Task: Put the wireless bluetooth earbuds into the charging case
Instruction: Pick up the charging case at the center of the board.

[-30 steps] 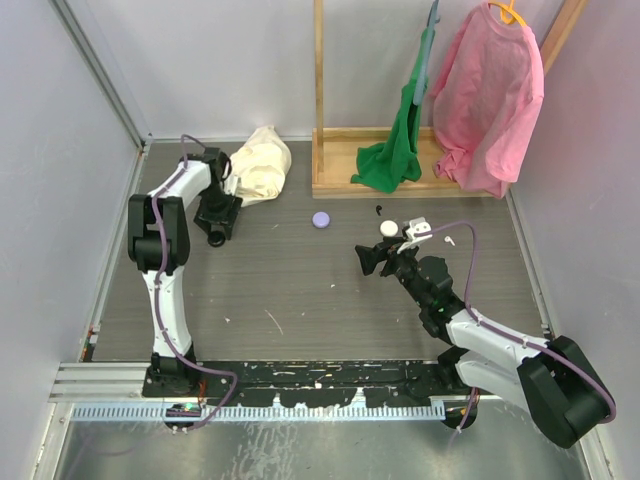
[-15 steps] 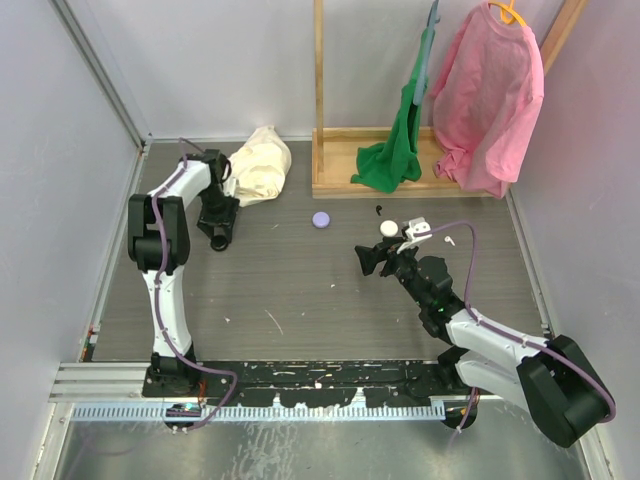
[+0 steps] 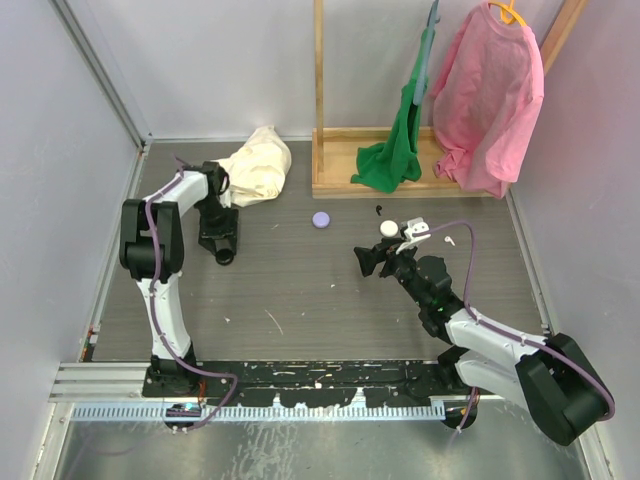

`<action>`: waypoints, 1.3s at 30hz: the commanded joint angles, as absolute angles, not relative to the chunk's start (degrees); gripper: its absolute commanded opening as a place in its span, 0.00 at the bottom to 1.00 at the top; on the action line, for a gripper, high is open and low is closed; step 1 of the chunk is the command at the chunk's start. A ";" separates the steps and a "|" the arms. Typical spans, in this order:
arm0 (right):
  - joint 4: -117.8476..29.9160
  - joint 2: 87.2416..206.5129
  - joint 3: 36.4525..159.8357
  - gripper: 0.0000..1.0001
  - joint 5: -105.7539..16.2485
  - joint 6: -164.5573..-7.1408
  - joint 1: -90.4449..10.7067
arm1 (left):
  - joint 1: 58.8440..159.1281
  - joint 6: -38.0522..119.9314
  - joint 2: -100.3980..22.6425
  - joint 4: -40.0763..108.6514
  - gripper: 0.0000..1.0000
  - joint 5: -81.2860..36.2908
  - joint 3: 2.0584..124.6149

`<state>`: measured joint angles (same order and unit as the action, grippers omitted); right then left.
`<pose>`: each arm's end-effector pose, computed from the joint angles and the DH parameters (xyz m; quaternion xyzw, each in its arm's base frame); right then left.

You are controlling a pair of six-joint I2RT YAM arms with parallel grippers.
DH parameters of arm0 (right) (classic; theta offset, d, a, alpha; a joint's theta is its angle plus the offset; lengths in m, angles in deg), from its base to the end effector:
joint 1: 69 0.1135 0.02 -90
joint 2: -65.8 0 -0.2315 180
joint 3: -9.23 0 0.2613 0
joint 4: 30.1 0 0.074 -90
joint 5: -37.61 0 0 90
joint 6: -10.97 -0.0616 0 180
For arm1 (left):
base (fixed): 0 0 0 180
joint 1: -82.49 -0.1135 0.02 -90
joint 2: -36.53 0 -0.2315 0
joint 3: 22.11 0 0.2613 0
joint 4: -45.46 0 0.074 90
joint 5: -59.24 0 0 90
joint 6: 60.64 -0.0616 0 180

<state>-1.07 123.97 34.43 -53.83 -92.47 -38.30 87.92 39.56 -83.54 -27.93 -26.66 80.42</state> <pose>0.2178 0.1275 0.1587 -0.1012 0.7239 0.2479 0.6358 0.3808 -0.0406 0.0997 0.0419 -0.9984 0.0343 0.0129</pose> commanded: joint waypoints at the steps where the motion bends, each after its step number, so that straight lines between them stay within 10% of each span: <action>1: 2.08 123.42 35.16 0.85 -53.54 -92.31 -38.06 | 87.69 40.40 -80.20 -26.13 0.57 -24.24 80.40; 39: 2.07 124.20 35.37 0.85 -53.20 -92.28 -38.06 | 94.72 27.68 -85.46 -31.83 0.61 -33.72 83.73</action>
<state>-1.09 124.32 34.43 -53.56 -92.47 -38.30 94.06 29.61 -85.23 -31.76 -32.91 82.87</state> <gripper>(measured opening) 0.854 0.615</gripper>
